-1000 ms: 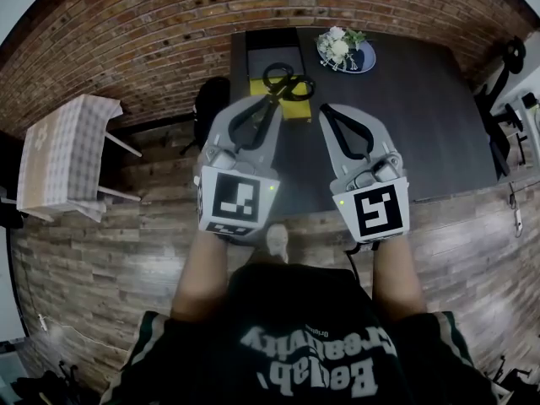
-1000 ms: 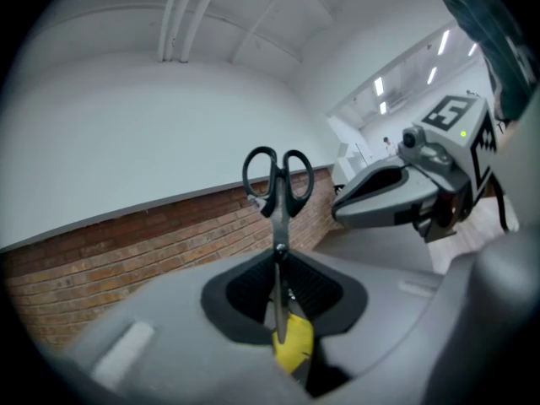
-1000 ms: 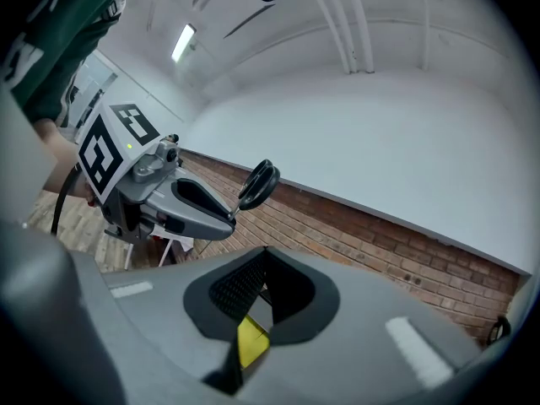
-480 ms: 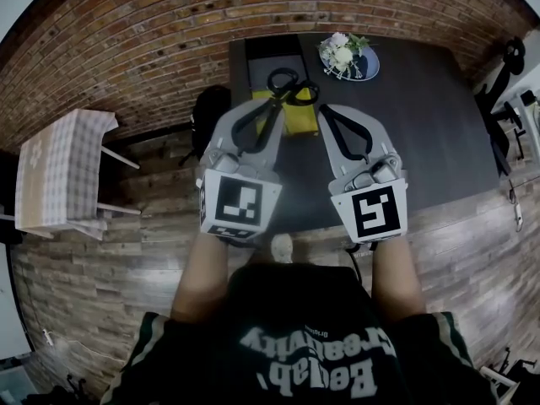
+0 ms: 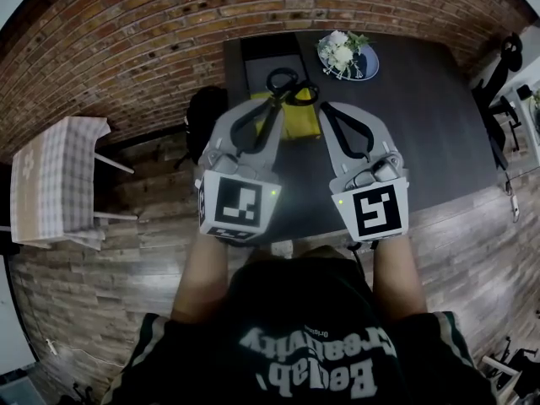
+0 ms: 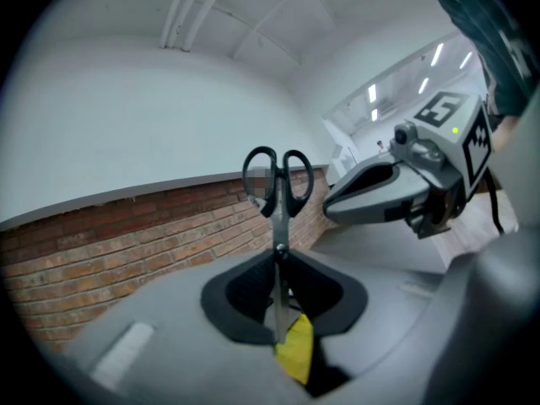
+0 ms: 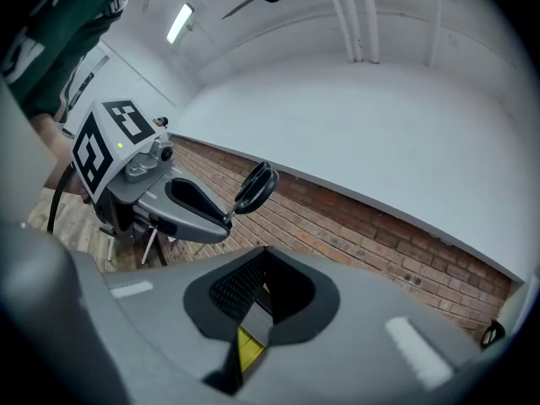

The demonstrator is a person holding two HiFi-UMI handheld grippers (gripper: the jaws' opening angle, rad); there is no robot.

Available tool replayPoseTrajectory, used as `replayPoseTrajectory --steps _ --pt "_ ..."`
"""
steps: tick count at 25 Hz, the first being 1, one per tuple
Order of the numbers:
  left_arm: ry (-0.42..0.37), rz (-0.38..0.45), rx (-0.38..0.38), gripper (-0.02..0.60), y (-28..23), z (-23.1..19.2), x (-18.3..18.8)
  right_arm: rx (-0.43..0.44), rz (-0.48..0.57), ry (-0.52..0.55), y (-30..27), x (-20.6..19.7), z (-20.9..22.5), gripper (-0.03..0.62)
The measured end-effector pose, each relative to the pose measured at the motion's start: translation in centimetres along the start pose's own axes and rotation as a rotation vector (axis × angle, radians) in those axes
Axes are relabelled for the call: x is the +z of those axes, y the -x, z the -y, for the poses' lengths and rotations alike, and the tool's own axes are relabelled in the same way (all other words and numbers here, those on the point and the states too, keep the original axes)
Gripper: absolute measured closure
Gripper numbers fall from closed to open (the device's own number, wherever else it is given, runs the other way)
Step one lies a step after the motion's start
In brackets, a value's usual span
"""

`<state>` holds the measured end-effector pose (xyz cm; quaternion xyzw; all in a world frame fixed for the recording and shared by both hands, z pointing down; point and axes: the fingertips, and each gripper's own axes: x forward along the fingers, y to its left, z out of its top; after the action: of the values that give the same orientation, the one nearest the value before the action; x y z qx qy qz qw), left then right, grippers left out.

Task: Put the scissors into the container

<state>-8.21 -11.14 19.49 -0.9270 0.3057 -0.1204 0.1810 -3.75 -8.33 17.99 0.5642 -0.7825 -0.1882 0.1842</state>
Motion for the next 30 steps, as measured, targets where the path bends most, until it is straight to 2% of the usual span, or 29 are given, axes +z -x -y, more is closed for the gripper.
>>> replayPoseTrajectory --steps 18,30 --pt "0.026 -0.023 -0.018 0.531 -1.8 0.3 -1.5 0.030 -0.033 0.007 -1.2 -1.9 0.6 0.588" --pt "0.031 -0.095 0.043 0.531 -5.8 0.7 -2.2 0.116 -0.011 -0.011 -2.9 -4.9 3.7 0.588"
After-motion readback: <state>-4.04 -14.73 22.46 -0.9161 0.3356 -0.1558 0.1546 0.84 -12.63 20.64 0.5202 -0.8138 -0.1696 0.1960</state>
